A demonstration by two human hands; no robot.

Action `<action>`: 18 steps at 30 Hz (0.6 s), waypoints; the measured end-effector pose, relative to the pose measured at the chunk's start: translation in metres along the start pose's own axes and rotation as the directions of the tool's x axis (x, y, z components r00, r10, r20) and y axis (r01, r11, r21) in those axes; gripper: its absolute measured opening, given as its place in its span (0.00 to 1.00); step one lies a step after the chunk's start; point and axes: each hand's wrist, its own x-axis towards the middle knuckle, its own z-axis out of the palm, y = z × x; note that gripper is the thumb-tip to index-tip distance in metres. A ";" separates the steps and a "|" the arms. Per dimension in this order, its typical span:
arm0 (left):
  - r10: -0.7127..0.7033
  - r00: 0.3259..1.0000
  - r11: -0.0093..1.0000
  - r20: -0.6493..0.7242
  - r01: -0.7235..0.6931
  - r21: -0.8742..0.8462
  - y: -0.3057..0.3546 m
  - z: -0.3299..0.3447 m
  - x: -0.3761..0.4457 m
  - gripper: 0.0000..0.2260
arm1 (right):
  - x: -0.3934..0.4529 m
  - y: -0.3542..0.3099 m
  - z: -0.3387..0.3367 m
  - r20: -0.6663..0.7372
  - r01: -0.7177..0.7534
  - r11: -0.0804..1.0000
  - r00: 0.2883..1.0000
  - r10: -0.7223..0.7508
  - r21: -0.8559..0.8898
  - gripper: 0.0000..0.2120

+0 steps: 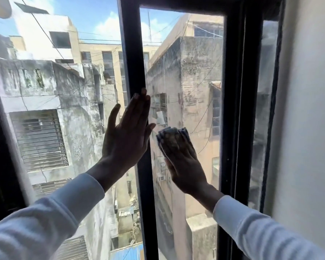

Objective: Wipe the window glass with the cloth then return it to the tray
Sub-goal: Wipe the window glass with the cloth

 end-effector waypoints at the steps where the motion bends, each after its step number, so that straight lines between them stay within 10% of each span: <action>1: 0.002 1.000 1.000 -0.001 -0.002 -0.001 0.001 0.000 0.000 0.30 | 0.024 0.011 -0.007 -0.027 0.039 0.999 0.999 -0.039 -0.010 0.31; 6: 0.007 1.000 0.999 -0.005 -0.007 -0.031 -0.002 -0.002 0.001 0.30 | 0.060 0.028 -0.021 -0.173 -0.327 0.941 0.925 0.338 0.092 0.32; 11: 0.005 1.000 1.000 -0.005 -0.005 -0.008 -0.002 -0.003 0.002 0.30 | 0.014 0.026 -0.015 0.012 0.026 1.000 1.000 -0.026 -0.002 0.44; 15: 0.004 1.000 0.999 0.030 -0.003 -0.032 -0.002 -0.003 0.000 0.30 | 0.045 0.049 -0.030 -0.133 -0.234 0.968 0.960 0.245 0.094 0.43; 18: 0.005 1.000 1.000 0.010 -0.004 -0.027 -0.001 -0.003 -0.001 0.30 | -0.003 0.028 -0.019 0.005 -0.093 0.995 0.996 0.092 0.024 0.42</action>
